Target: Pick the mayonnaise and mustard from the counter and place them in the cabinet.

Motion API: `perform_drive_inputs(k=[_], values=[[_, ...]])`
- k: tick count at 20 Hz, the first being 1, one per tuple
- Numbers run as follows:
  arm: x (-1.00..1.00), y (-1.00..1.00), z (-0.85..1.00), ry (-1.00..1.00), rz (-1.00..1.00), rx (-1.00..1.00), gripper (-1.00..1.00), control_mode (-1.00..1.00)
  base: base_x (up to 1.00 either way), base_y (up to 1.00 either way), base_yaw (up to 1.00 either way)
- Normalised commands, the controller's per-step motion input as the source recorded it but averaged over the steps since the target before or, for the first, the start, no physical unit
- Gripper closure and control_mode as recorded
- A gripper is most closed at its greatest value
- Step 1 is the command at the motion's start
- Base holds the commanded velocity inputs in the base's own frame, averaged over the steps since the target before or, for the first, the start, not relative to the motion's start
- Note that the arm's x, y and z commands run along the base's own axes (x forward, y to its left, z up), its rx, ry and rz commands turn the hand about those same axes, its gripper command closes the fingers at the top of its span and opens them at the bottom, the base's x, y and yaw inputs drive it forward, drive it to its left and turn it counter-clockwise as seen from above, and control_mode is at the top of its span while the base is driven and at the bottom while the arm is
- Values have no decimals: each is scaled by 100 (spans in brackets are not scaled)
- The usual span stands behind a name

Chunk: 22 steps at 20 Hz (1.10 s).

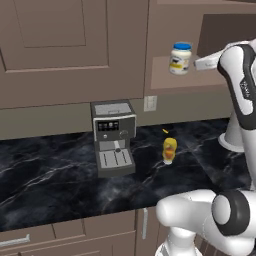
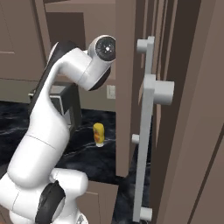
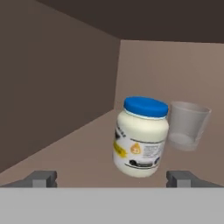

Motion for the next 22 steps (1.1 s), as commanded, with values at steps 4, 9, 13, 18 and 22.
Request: perform_drive_inputs(k=[4,9,13,18,22], values=[[-67,3,-12,-5,6,0,-100,-100,0,0,0],[-70,29,-23,-5,6,0,-100,-100,0,0,0],[-83,52,-30,-7,5,-1,-100,-100,0,0,0],[-90,52,-41,-5,4,-5,-100,-100,0,0,0],[-82,35,-52,-2,4,-7,-100,-100,0,0,0]])
